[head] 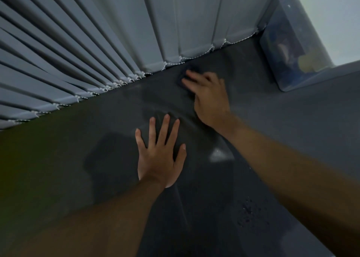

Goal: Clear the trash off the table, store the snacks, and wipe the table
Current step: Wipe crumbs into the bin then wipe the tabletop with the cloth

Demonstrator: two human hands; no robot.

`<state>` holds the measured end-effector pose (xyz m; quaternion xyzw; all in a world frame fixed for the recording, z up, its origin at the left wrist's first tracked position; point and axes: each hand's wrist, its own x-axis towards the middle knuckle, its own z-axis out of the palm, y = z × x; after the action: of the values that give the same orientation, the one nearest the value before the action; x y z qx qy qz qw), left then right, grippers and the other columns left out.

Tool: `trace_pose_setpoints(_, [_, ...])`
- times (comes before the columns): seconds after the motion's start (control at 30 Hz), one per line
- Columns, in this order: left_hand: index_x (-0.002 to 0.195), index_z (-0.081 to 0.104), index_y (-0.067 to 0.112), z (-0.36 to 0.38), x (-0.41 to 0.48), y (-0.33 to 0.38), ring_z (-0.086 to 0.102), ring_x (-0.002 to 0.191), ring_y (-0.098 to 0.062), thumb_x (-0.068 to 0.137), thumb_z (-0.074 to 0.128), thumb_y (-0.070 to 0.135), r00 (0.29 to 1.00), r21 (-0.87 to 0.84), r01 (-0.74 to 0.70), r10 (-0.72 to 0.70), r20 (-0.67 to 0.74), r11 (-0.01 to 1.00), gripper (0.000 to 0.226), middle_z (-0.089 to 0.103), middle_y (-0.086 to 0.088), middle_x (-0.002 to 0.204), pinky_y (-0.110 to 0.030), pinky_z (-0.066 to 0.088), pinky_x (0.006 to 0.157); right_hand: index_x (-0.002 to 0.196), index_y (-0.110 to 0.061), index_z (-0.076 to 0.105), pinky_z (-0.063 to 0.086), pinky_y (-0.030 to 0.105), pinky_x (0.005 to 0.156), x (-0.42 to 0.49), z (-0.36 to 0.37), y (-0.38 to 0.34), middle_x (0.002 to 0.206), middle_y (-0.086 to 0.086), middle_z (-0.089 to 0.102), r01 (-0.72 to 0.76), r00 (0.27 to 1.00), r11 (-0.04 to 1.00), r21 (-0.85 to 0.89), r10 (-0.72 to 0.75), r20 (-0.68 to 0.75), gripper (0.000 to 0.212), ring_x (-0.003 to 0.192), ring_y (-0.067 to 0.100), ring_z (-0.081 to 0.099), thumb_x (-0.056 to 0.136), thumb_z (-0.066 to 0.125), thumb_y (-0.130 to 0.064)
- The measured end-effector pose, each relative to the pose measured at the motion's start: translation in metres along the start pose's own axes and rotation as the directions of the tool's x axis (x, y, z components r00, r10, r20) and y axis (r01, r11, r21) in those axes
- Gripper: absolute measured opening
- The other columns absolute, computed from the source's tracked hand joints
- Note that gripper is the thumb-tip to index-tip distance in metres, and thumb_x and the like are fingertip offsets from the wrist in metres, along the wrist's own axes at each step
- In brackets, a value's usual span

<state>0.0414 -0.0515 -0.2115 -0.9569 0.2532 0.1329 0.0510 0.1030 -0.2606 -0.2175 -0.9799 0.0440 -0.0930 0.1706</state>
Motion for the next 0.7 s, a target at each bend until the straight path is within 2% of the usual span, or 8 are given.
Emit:
trace_pose_setpoints(0.1, [0.157, -0.009, 0.030, 0.000, 0.000, 0.000, -0.010, 0.152, -0.029, 0.098, 0.011, 0.057, 1.000, 0.007, 0.001, -0.001, -0.005, 1.000, 0.068, -0.013, 0.004, 0.165, -0.063, 0.002, 0.117, 0.127, -0.024, 0.066, 0.041, 0.042, 0.083, -0.003, -0.006, 0.026, 0.141, -0.005, 0.057, 0.161, 0.987, 0.987, -0.021, -0.160, 0.021, 0.055, 0.108, 0.033, 0.053, 0.081, 0.049, -0.001])
trace_pose_setpoints(0.2, [0.158, -0.006, 0.030, 0.000, -0.001, -0.001, -0.008, 0.152, -0.029, 0.099, 0.013, 0.056, 1.000, 0.001, -0.003, 0.003, -0.015, 1.000, 0.067, -0.010, 0.005, 0.166, -0.063, 0.003, 0.117, 0.129, -0.026, 0.063, 0.043, 0.045, 0.088, 0.003, -0.024, 0.062, 0.143, -0.004, 0.055, -0.124, 0.991, 0.988, -0.087, 0.119, -0.067, 0.058, 0.111, 0.036, 0.051, 0.081, 0.040, -0.003])
trace_pose_setpoints(0.27, [0.158, -0.005, 0.030, 0.001, -0.001, 0.000, -0.007, 0.152, -0.029, 0.099, 0.014, 0.056, 1.000, -0.009, -0.007, 0.007, -0.022, 1.000, 0.067, -0.010, 0.005, 0.166, -0.062, 0.003, 0.117, 0.137, -0.027, 0.057, 0.037, 0.041, 0.090, 0.003, -0.030, 0.068, 0.150, -0.007, 0.046, -0.355, 0.932, 0.933, -0.060, 0.349, -0.094, 0.063, 0.118, 0.034, 0.046, 0.081, 0.042, 0.000])
trace_pose_setpoints(0.33, [0.158, -0.005, 0.030, 0.001, -0.001, 0.000, -0.007, 0.152, -0.030, 0.098, 0.013, 0.056, 1.000, -0.003, -0.004, 0.004, -0.025, 1.000, 0.067, -0.009, 0.005, 0.166, -0.062, 0.003, 0.117, 0.139, -0.027, 0.054, 0.036, 0.039, 0.090, 0.000, -0.030, 0.053, 0.152, -0.009, 0.043, -0.433, 0.897, 0.901, -0.021, 0.429, -0.102, 0.066, 0.119, 0.034, 0.044, 0.080, 0.045, 0.001])
trace_pose_setpoints(0.4, [0.157, -0.007, 0.030, 0.001, -0.001, 0.001, -0.008, 0.152, -0.029, 0.098, 0.011, 0.056, 1.000, 0.015, 0.004, -0.004, -0.022, 1.000, 0.068, -0.012, 0.005, 0.165, -0.062, 0.002, 0.117, 0.135, -0.026, 0.058, 0.038, 0.040, 0.087, -0.012, -0.024, 0.034, 0.150, -0.008, 0.046, -0.350, 0.933, 0.937, -0.009, 0.347, -0.095, 0.065, 0.114, 0.035, 0.046, 0.078, 0.046, 0.001])
trace_pose_setpoints(0.57, [0.155, -0.016, 0.032, 0.005, 0.001, 0.000, -0.014, 0.151, -0.028, 0.097, 0.006, 0.058, 1.000, 0.017, 0.014, -0.013, -0.025, 1.000, 0.067, -0.018, 0.007, 0.164, -0.062, -0.001, 0.118, 0.128, -0.025, 0.067, 0.043, 0.042, 0.081, -0.053, -0.022, 0.042, 0.141, -0.006, 0.057, 0.106, 0.994, 0.994, -0.002, -0.106, 0.008, 0.057, 0.105, 0.033, 0.052, 0.083, 0.036, -0.009])
trace_pose_setpoints(0.63, [0.156, -0.014, 0.032, 0.005, 0.002, -0.001, -0.013, 0.152, -0.028, 0.097, 0.007, 0.057, 0.999, 0.013, 0.014, -0.014, -0.031, 1.000, 0.067, -0.016, 0.007, 0.164, -0.062, 0.000, 0.118, 0.122, -0.025, 0.071, 0.046, 0.046, 0.079, -0.054, -0.029, 0.061, 0.136, -0.006, 0.061, 0.062, 0.996, 0.998, -0.003, -0.062, -0.060, 0.055, 0.101, 0.034, 0.054, 0.084, 0.034, -0.010])
trace_pose_setpoints(0.7, [0.156, -0.010, 0.033, 0.005, 0.001, -0.001, -0.011, 0.152, -0.027, 0.098, 0.009, 0.057, 0.999, 0.007, 0.014, -0.014, -0.041, 1.000, 0.066, -0.013, 0.008, 0.165, -0.062, 0.001, 0.118, 0.121, -0.025, 0.071, 0.046, 0.047, 0.079, -0.059, -0.034, 0.071, 0.135, -0.004, 0.062, -0.159, 0.975, 0.987, 0.007, 0.158, -0.153, 0.053, 0.100, 0.035, 0.053, 0.085, 0.039, -0.004])
